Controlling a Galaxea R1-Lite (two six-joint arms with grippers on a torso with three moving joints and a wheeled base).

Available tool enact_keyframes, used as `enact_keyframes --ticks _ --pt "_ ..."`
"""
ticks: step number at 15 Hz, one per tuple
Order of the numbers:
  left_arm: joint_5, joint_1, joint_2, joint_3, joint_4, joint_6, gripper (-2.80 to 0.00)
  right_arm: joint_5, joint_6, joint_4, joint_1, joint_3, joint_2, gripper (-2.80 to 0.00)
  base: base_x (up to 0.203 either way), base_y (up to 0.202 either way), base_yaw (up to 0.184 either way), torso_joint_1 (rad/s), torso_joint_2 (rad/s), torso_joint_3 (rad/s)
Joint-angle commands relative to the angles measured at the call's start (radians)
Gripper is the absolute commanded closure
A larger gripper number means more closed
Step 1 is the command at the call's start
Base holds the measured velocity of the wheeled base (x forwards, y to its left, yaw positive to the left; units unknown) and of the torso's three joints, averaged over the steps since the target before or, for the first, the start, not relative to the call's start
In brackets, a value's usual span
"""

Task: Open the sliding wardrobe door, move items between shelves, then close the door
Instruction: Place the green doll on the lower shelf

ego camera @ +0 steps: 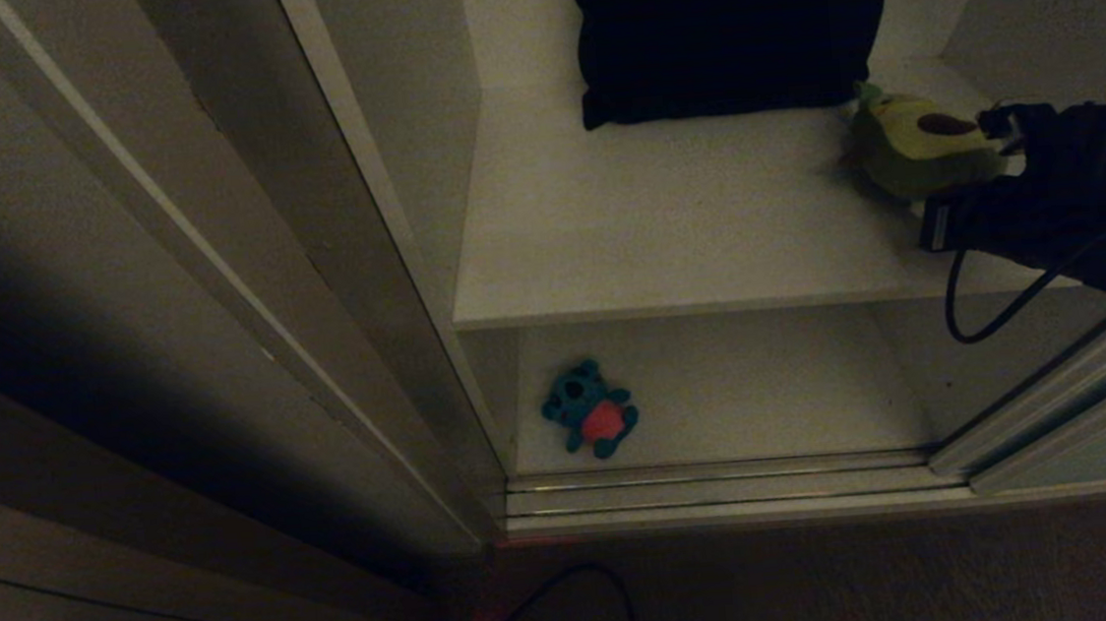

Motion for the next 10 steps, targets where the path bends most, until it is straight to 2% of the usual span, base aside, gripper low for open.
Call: enact_keyframes --ticks 1,4,10 --pt "0.000 0.000 -0.002 0.000 0.000 0.000 0.00 0.001 -0.001 -0.004 0.003 0.025 -0.067 0.00 0.000 0.000 0.000 0.000 0.00 0.000" --pt "0.000 0.000 -0.002 0.000 0.000 0.000 0.00 0.000 -0.001 0.027 0.007 0.092 -0.174 0.00 0.000 0.000 0.000 0.000 0.00 0.000" --pt "0.000 0.000 -0.002 0.000 0.000 0.000 0.00 0.003 -0.003 0.240 0.024 0.229 -0.466 0.00 0.000 0.000 0.000 0.000 0.00 0.000"
